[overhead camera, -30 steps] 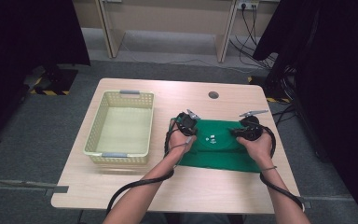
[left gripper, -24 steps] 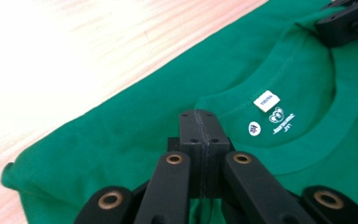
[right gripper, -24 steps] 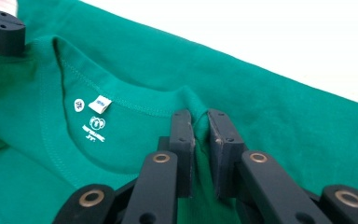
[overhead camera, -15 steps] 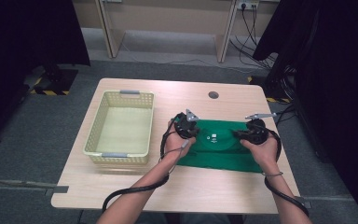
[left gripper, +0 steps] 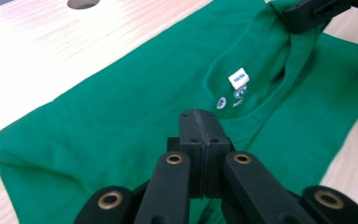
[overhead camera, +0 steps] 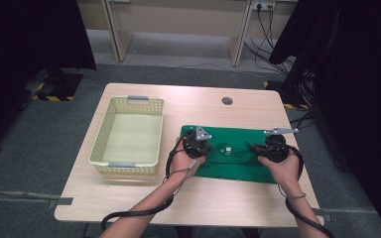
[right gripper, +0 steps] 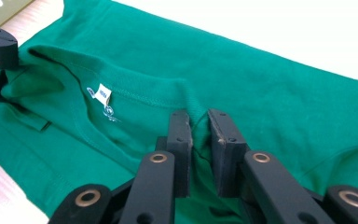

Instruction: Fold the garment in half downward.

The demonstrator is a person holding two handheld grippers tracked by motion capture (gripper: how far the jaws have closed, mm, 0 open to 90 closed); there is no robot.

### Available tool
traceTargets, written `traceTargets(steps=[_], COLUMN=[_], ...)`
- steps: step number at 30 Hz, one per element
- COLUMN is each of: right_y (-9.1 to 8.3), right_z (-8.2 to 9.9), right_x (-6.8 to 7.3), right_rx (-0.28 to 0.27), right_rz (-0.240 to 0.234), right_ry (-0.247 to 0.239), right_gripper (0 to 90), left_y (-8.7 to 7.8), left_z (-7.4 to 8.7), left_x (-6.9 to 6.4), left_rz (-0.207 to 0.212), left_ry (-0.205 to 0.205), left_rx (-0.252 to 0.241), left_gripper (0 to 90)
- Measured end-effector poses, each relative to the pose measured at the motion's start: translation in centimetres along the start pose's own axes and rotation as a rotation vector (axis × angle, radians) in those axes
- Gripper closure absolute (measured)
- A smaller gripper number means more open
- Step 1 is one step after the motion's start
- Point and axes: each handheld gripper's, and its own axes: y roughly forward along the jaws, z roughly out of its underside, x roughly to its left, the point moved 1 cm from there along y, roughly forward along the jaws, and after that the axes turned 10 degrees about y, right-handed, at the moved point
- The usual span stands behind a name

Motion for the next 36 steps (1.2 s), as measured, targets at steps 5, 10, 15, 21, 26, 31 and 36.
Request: traceTargets(steps=[5, 10, 15, 21, 26, 31, 36], right_y=[-0.3, -0.6, -0.8, -0.8, -0.8, -0.9, -1.2], right_z=[0.6, 1.2, 1.7, 2.2, 2.2, 2.5, 2.9], right_x=[0.2, 0.4, 0.5, 0.5, 0.5, 0.5, 0.6], right_rx=[-0.009, -0.015, -0.014, -0.010, -0.008, -0.010, -0.011], right_rz=[-0.003, -0.005, -0.003, -0.003, -0.008, -0.012, -0.013], right_ry=[-0.001, -0.007, -0.010, -0.011, -0.016, -0.017, -0.022], right_gripper=[79.5, 79.1, 78.4, 78.8, 80.5, 80.4, 80.1], left_y=[-0.1, -0.2, -0.5, -0.3, -0.4, -0.9, -0.7], left_z=[0.6, 1.2, 1.6, 1.9, 1.5, 0.7, 0.5], left_x=[-0.5, -0.8, -1.1, -1.4, -1.1, -1.0, -1.0], left_rz=[0.007, 0.009, 0.013, 0.018, 0.009, -0.008, -0.045], left_ry=[0.011, 0.013, 0.018, 0.022, 0.013, 0.027, 0.043], left_rx=[0.008, 0.011, 0.013, 0.020, 0.001, -0.024, -0.018], left_gripper=[89.5, 89.5, 89.4, 89.5, 87.9, 79.0, 66.6])
